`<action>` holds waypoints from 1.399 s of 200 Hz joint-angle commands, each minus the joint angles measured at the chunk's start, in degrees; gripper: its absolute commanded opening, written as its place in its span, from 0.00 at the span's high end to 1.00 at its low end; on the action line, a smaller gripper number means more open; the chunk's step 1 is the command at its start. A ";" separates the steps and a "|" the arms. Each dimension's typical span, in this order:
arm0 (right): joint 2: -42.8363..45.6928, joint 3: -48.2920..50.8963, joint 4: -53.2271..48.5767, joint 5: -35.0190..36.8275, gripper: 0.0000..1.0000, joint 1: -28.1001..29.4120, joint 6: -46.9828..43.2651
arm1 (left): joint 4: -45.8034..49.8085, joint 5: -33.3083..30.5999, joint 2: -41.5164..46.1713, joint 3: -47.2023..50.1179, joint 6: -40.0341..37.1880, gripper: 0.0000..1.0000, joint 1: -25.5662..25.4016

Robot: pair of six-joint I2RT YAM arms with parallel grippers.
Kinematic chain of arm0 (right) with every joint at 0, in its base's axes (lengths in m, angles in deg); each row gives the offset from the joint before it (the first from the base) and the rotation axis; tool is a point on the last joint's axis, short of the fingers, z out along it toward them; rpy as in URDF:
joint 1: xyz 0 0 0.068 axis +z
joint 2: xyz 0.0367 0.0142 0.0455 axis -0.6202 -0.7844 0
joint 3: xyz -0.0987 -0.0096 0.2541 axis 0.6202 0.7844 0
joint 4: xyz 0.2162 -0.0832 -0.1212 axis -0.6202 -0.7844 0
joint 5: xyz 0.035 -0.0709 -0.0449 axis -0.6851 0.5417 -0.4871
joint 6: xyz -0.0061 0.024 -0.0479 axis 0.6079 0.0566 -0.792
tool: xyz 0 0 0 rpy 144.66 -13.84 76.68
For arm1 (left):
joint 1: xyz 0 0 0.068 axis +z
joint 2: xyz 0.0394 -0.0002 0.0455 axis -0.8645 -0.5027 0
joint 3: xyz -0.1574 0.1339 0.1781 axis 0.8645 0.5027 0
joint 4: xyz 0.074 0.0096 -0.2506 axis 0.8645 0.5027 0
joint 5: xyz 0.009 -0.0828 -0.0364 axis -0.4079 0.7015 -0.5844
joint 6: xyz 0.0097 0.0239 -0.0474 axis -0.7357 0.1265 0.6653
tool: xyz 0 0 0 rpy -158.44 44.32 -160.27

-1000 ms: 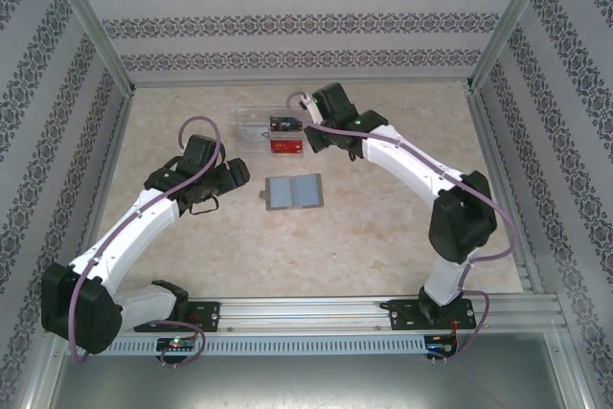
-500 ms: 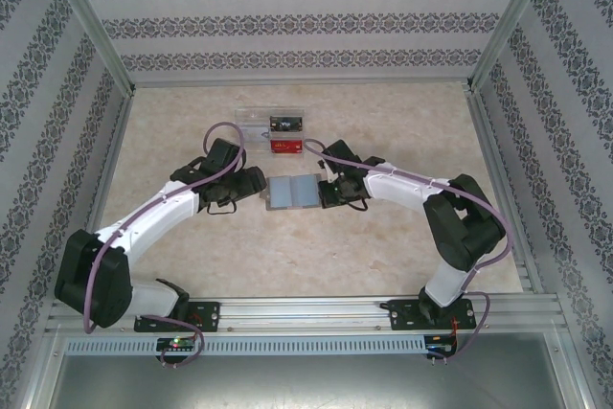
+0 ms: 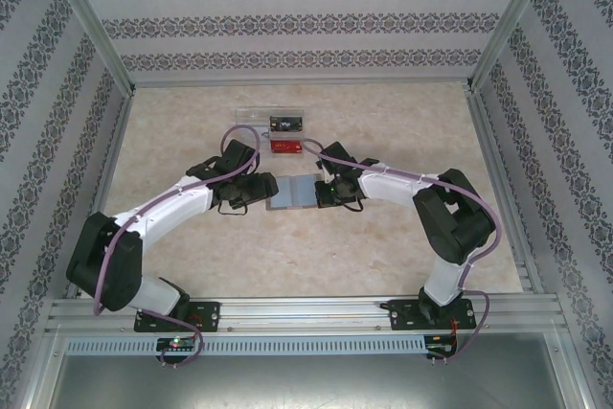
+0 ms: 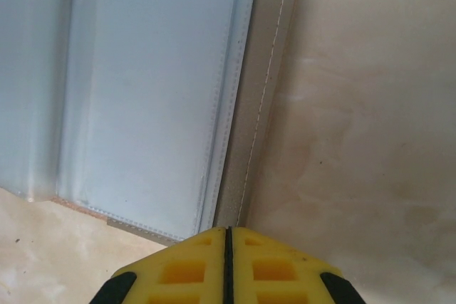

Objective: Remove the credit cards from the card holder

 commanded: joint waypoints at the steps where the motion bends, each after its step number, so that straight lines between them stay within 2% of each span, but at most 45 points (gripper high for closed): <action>1: -0.90 -1.80 0.32 -0.36 1.00 0.70 0.80 | -2.61 2.47 -2.68 -2.07 -1.39 0.33 -1.23; 50: -1.35 -2.04 0.17 -0.47 1.00 0.61 0.72 | -3.20 3.28 -7.56 -4.80 -2.71 0.45 -2.74; 114: -2.09 -3.32 -0.30 -0.76 1.00 -0.03 0.20 | -2.45 2.35 -13.66 -8.24 -4.15 0.48 -2.69; 126: -2.45 -3.53 -0.31 -0.72 1.00 -0.17 0.13 | -1.52 1.17 -14.80 -8.73 -4.15 0.52 -2.76; 175: -3.67 -3.54 -0.02 -1.15 1.00 -0.35 0.23 | -1.55 2.13 -19.85 -10.01 -4.53 0.52 -2.78; 218: -3.94 -3.63 0.14 -1.74 1.00 -0.39 0.58 | -2.52 5.52 -23.34 -12.06 -4.28 0.54 -3.80; 280: -4.51 -4.15 -0.13 -2.31 1.00 -0.35 0.77 | -3.68 8.62 -25.22 -15.02 -4.02 0.54 -5.23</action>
